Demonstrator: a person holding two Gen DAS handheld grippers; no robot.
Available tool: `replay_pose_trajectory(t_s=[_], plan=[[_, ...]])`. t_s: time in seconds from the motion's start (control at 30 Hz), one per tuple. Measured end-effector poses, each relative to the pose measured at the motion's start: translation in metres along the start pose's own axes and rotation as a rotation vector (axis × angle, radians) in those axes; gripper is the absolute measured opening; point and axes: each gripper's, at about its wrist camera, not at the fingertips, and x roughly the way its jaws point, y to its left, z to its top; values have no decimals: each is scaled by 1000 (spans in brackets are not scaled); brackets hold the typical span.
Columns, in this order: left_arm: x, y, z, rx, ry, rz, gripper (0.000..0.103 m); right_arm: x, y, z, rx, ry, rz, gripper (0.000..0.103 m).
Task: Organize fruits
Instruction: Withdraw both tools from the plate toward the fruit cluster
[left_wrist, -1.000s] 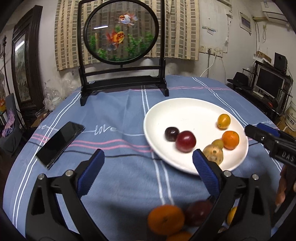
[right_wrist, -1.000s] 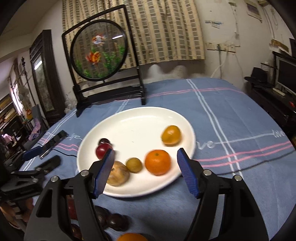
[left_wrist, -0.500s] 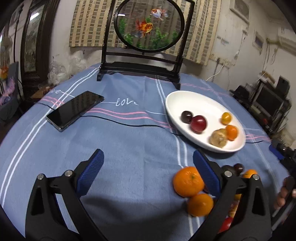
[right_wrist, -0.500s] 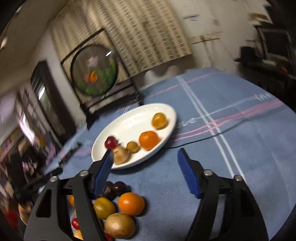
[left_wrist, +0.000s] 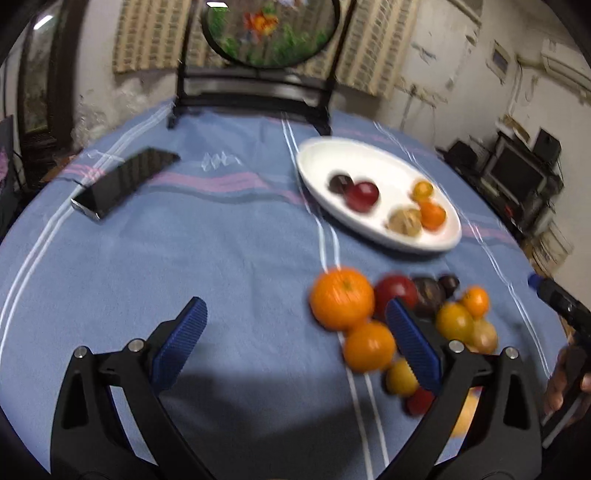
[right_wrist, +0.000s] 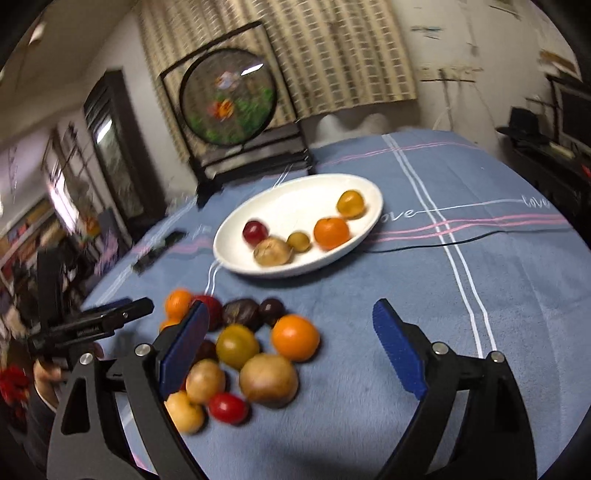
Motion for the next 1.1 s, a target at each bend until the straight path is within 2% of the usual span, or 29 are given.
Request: replay_pose_trajectory(t_s=[0.1, 0.4, 0.53, 0.77, 0.97, 1.1], plan=[[-5, -15, -10, 77, 20, 60, 99, -3, 7, -7, -76, 32, -22, 91], [-4, -31, -32, 202, 108, 60, 98, 3, 29, -34, -240, 157, -52, 91], [3, -30, -33, 192, 138, 44, 98, 4, 33, -42, -268, 192, -64, 91], [0, -26, -34, 169, 130, -2, 98, 10, 38, -53, -294, 253, -76, 90], [-2, -24, -34, 152, 120, -40, 98, 20, 40, -47, -276, 268, -67, 72], [-3, -24, -35, 152, 114, -52, 98, 15, 42, -44, -269, 263, -57, 70]])
